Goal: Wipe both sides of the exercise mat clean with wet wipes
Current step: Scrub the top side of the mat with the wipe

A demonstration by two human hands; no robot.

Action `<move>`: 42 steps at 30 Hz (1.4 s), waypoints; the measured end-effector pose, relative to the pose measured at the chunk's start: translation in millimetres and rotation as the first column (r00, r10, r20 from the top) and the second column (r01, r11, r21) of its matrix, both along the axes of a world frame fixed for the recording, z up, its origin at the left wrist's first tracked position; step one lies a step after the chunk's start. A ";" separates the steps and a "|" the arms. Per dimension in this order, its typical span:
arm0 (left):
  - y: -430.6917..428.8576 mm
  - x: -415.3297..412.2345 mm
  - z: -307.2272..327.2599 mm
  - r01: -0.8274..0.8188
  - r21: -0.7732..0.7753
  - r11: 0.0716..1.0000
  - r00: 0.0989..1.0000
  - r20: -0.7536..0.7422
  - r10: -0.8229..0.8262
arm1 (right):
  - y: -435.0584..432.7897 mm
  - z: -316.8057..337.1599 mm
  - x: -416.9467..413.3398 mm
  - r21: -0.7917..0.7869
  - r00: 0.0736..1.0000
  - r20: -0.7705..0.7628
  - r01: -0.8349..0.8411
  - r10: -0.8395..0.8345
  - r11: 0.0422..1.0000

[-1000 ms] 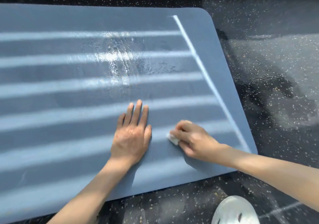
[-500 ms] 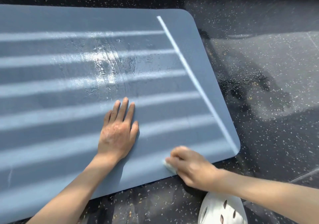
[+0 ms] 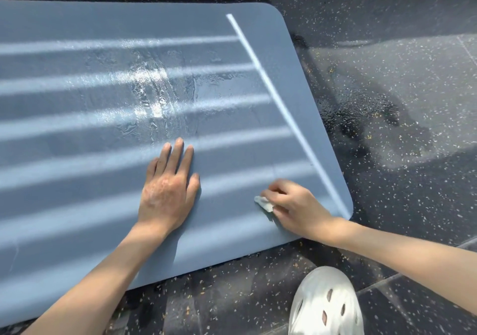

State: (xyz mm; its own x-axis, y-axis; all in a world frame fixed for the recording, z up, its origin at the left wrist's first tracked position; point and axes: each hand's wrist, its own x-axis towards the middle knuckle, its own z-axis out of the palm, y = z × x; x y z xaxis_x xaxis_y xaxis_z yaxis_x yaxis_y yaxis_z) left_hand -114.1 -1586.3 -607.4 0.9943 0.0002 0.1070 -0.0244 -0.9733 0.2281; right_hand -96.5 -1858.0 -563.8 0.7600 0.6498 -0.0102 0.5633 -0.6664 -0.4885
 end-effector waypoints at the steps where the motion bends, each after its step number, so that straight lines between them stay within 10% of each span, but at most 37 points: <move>1: -0.2 0.0 0.0 -0.002 -0.001 1.000 1.000 0.000 0.002 | -4.4 0.1 -4.3 0.003 1.000 0.000 -0.029 0.029 1.000; 5: -2.0 -0.4 0.4 -0.013 0.000 1.000 1.000 -0.002 0.013 | -24.1 11.2 -34.0 -0.015 0.906 -0.157 -0.401 0.394 0.916; 11: -1.3 -0.5 -0.3 -0.013 -0.002 1.000 1.000 0.004 0.013 | -3.8 1.2 18.9 0.029 1.000 0.020 0.000 0.000 1.000; 15: -1.9 -0.3 -0.6 -0.022 -0.005 1.000 1.000 0.011 0.022 | -27.8 15.0 -19.6 -0.082 0.889 -0.166 -0.445 0.428 0.892; 20: -2.1 -0.6 -0.3 -0.019 -0.009 1.000 1.000 0.005 0.019 | -18.2 4.2 25.0 -0.044 0.993 0.059 -0.103 0.105 0.994; 25: -3.1 -0.8 -1.1 -0.030 -0.002 1.000 0.999 0.010 0.030 | -37.9 14.5 -4.3 -0.107 0.858 -0.176 -0.505 0.483 0.857; 29: -3.3 -0.9 0.8 -0.032 -0.009 0.999 0.999 0.004 0.032 | -8.5 1.2 48.4 -0.064 0.998 0.055 -0.033 0.036 0.997; 35: -3.1 -1.4 0.5 -0.037 -0.010 0.999 0.999 -0.008 0.037 | 2.6 7.6 19.4 -0.036 0.977 -0.050 -0.207 0.206 0.978; 38: -1.9 -0.8 1.6 -0.032 -0.036 0.999 0.999 -0.014 0.031 | 14.7 -1.5 70.4 -0.019 0.972 0.067 0.226 -0.224 0.974; 42: -1.6 6.1 6.2 -0.037 -0.102 0.994 0.999 0.023 0.040 | 21.3 3.1 26.9 -0.023 0.995 -0.036 -0.092 0.091 0.995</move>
